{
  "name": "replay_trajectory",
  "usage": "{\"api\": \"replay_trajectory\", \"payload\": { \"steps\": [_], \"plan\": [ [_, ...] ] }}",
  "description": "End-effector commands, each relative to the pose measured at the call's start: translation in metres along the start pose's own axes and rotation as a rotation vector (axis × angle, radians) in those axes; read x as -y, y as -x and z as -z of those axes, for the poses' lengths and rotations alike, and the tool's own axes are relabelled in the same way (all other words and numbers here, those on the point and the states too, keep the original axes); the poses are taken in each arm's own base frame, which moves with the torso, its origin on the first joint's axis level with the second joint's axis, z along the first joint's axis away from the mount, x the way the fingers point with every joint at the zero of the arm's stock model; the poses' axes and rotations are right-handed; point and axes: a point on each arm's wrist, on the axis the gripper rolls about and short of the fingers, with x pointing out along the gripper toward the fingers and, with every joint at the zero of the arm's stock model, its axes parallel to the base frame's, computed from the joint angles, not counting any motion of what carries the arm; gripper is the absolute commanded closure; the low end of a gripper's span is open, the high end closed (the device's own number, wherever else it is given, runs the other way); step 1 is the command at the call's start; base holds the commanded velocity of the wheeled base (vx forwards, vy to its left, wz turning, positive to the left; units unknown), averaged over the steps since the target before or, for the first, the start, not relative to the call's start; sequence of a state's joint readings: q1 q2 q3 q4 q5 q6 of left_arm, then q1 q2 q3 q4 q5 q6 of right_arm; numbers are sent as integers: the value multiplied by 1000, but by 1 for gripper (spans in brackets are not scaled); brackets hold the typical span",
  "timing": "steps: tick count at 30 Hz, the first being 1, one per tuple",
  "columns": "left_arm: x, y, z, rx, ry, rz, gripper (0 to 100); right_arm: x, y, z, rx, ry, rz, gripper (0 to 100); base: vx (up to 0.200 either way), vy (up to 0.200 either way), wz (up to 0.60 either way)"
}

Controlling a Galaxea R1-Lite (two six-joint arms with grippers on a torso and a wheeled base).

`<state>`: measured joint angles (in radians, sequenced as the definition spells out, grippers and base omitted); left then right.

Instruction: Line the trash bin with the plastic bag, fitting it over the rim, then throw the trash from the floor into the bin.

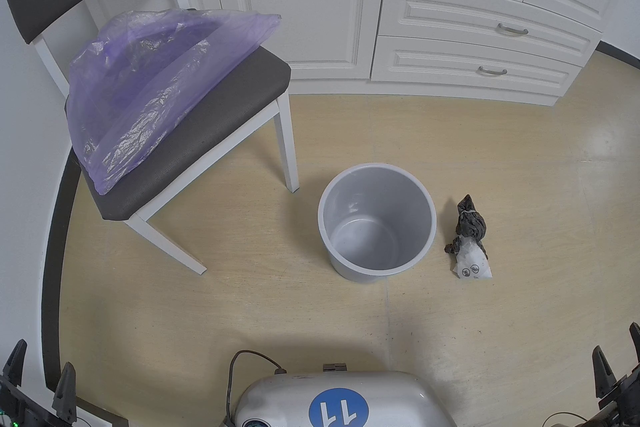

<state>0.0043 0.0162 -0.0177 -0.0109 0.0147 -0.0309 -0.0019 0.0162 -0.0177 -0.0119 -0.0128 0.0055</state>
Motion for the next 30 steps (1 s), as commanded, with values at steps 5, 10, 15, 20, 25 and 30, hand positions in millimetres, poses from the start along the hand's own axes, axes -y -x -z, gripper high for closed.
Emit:
{"api": "replay_trajectory", "payload": {
  "steps": [5, 10, 15, 20, 25, 30],
  "plan": [
    [3, 11, -50, 219, -38, 126, 0, -2, 7, -50, 142, 116, -46, 0, 0, 0, 0],
    [4, 6, -65, 184, -43, 134, 0, -3, -5, -65, 85, 107, -35, 0, 0, 0, 0],
    [6, -23, -111, 85, -40, 78, 0, -2, -30, -121, 37, 1, -23, 0, 0, 0, 0],
    [4, -48, -127, 12, -42, -28, 0, -2, -61, -146, -24, -110, -29, 0, 0, 0, 0],
    [4, -58, -132, 33, -43, -42, 0, -5, -80, -144, -88, -135, -79, 0, 0, 0, 0],
    [3, -68, -137, 31, -86, -73, 0, -9, -86, -150, -48, -171, -154, 0, 0, 0, 0]
  ]
}}
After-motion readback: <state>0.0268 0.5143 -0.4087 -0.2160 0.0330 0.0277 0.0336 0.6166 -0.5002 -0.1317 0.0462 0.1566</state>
